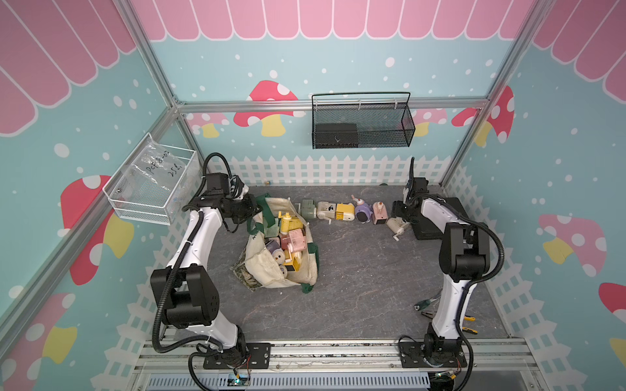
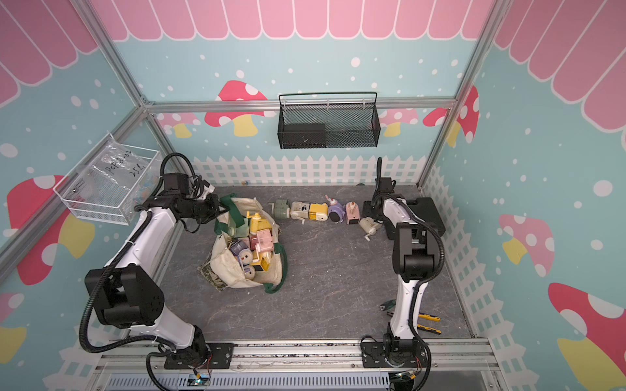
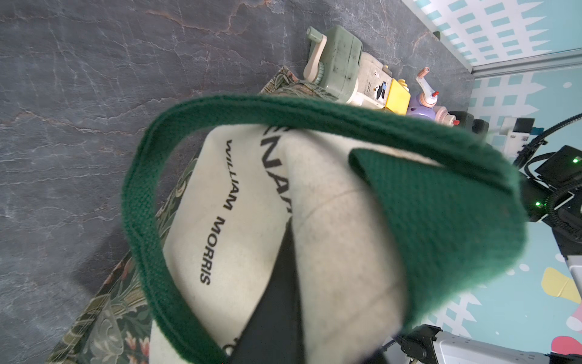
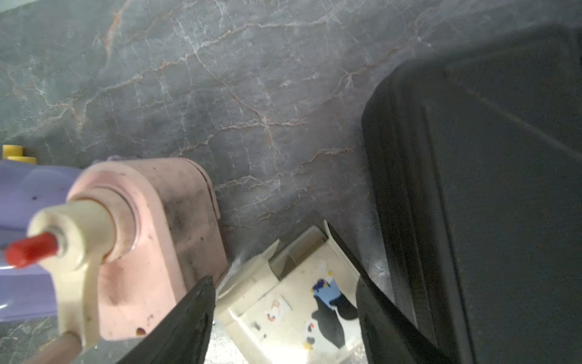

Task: Take out the pencil sharpeners from the tote bags
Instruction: Place the pencil sharpener at the center of the board.

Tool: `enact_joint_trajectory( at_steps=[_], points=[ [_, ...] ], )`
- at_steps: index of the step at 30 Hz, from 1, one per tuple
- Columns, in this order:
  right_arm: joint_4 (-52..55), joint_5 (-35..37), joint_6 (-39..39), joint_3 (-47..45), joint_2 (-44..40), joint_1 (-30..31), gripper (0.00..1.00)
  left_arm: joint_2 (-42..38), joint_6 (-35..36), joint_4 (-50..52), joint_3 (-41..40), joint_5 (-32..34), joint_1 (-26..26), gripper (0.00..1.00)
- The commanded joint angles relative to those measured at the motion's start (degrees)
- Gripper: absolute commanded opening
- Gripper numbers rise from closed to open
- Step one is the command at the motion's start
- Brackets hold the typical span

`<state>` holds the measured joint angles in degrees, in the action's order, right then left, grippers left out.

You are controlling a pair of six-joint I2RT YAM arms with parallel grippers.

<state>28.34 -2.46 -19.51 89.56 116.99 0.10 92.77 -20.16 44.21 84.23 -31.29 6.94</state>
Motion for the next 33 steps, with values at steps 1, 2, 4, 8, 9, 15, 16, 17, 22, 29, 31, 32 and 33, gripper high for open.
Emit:
enact_joint_trajectory(
  at_steps=[1, 2, 4, 8, 9, 15, 16, 17, 22, 29, 31, 32, 33],
  points=[
    [-2.2, 0.3, -0.5, -3.0, -5.4, 0.4, 0.73, -1.3, 0.4, -3.7, 0.9, -2.5, -0.6, 0.00],
    [-2.7, 0.2, -0.7, -4.2, -6.9, 0.3, 0.72, -1.3, 0.4, -3.7, 0.8, -2.5, -0.6, 0.00],
    [-3.6, 0.3, -1.2, -6.6, -10.7, 0.3, 0.71, -1.4, 0.5, -3.8, 0.8, -2.5, -0.6, 0.00],
    [-7.8, -3.5, -2.8, -13.1, -18.5, 0.5, 0.69, -1.4, 0.5, -3.8, 0.8, -2.4, -0.6, 0.00],
    [-10.3, -6.3, -3.4, -15.8, -20.9, 0.5, 0.68, -1.4, 0.4, -3.7, 0.8, -2.4, -0.7, 0.00],
    [-26.0, -20.9, -10.0, -32.5, -34.8, 6.9, 0.64, -1.5, 0.5, -3.7, 0.8, -2.2, -0.8, 0.00],
    [-27.1, -21.4, -9.7, -33.6, -35.9, 10.3, 0.64, -1.5, 0.4, -3.8, 0.8, -2.2, -0.7, 0.00],
    [-27.4, -22.1, -8.5, -34.0, -36.4, 13.7, 0.64, -1.5, 0.3, -3.8, 0.8, -2.2, -0.7, 0.00],
    [-31.8, -21.3, -5.3, -36.2, -37.8, 29.4, 0.66, -1.8, 0.5, -3.7, 0.7, -1.5, -1.4, 0.00],
    [-30.6, -18.9, 0.1, -30.6, -30.1, 40.1, 0.71, -2.2, 0.9, -3.5, 0.8, -0.8, -1.8, 0.00],
    [-30.2, -18.2, 0.2, -28.4, -27.1, 41.0, 0.71, -2.1, 1.1, -3.4, 0.8, -1.0, -1.9, 0.00],
    [-30.1, -18.4, 0.3, -27.2, -25.7, 41.2, 0.71, -2.0, 1.1, -3.4, 0.8, -1.3, -1.9, 0.00],
    [-29.1, -18.0, 0.2, -25.6, -24.1, 41.5, 0.71, -2.0, 1.1, -3.4, 0.9, -1.4, -2.0, 0.00]
  ],
)
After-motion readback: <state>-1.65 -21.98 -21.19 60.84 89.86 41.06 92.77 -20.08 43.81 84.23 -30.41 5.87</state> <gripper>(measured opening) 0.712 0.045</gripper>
